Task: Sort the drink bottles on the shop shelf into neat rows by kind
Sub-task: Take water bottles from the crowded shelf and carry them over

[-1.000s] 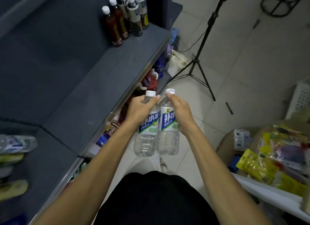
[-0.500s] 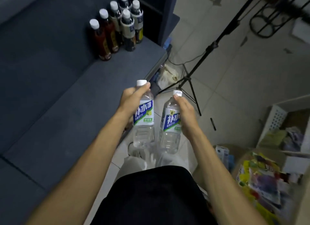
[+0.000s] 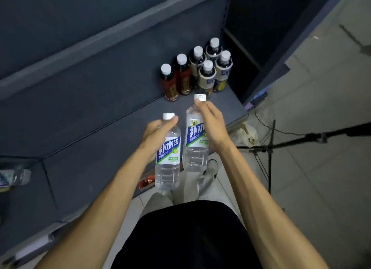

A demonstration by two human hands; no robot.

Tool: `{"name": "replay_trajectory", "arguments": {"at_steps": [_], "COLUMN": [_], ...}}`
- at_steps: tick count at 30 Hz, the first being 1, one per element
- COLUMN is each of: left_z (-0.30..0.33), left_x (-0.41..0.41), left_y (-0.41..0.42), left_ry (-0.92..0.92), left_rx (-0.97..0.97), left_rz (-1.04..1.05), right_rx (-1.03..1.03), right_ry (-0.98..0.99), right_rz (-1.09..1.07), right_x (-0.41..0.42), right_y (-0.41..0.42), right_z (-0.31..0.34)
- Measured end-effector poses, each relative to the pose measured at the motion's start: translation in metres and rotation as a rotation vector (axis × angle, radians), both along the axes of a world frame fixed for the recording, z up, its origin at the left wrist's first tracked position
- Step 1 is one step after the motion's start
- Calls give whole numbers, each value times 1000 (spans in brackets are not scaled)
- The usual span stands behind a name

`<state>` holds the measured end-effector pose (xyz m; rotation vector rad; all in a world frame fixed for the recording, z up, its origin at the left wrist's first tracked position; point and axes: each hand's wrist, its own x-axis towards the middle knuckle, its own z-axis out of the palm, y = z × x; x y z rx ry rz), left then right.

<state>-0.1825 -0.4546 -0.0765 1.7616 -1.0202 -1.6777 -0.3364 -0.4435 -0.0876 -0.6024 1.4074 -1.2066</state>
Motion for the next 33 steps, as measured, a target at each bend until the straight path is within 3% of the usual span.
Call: {"name": "replay_trajectory", "arguments": {"at_steps": [6,9,15,20,28,33], "left_z": [-3,-6,-29,-47,-65,-81], "left_x": [-1,6,32,62,78,78], "left_y": [-27,-37,-58,-91,-116,-128], "left_ry": [-88,-171,-515,-704,-581,-478], "left_rx": [-100,-190,-439,-532,-408,-388], "left_rz": [229,245,180,103,191,185], "right_rx": [17,5,-263,-240,-537,-531], "right_ry": [88,175,649,896,1440,1579], "right_rz": [232,321,580,863,874,836], "right_x": [0,11,23,30,64,77], "right_y": [-43,-61,-104,-135,-176,-196], "right_z": [-11,-21,-27,-36,-40,-45]}}
